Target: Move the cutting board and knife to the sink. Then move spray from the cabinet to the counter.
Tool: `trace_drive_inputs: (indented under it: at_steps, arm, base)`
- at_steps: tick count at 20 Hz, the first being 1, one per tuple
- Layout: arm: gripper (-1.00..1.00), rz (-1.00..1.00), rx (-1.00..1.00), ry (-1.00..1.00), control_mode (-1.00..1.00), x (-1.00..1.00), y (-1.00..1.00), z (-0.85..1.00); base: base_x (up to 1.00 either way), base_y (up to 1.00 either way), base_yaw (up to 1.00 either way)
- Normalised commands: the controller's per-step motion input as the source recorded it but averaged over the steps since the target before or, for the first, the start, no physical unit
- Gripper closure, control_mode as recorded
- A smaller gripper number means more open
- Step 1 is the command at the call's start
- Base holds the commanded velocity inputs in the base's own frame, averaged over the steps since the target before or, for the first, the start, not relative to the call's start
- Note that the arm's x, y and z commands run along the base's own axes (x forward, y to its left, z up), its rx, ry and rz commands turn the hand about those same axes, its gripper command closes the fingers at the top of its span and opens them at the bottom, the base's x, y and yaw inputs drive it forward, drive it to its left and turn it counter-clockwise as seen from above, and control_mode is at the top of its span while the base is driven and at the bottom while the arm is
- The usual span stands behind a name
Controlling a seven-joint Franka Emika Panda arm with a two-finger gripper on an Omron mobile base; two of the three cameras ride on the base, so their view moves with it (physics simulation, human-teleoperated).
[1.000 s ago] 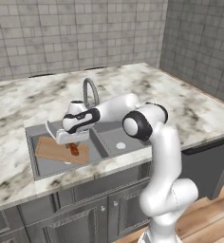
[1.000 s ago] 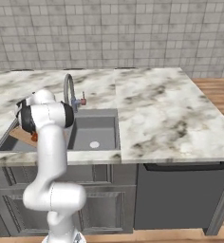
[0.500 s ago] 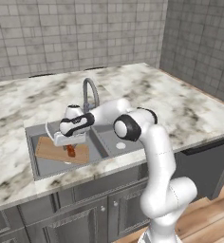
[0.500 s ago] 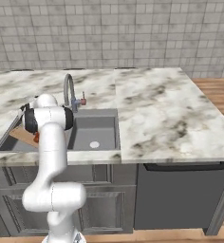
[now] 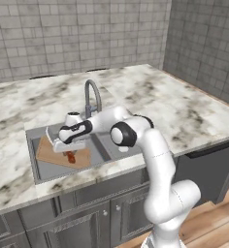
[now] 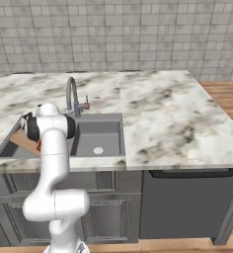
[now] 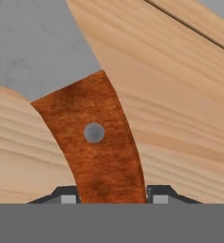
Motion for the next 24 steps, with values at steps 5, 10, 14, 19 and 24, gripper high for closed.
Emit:
trace_drive_inputs:
  at_steps: [5,10,14,19,24]
  arm:
    - [1.0,-0.01,0.01,0.0,-1.0,0.33,0.21,-0.35]
    - [-1.0,-0.02,0.01,0.0,-1.0,0.04,0.09,-0.1]
    - [-1.0,-0.11,0.02,-0.07,-1.0,-0.34,-0.09,0.33]
    - [-1.0,-0.11,0.03,-0.12,-1.0,-0.37,-0.01,0.68]
    - [-1.0,-0.09,0.05,-0.2,-1.0,-0.8,-0.18,0.98]
  base:
    - [0.0,0.0,0.0]
    - [0.0,0.0,0.0]
    - [0.0,0.0,0.0]
    - [0.0,0.0,0.0]
    - [0.0,0.0,0.0]
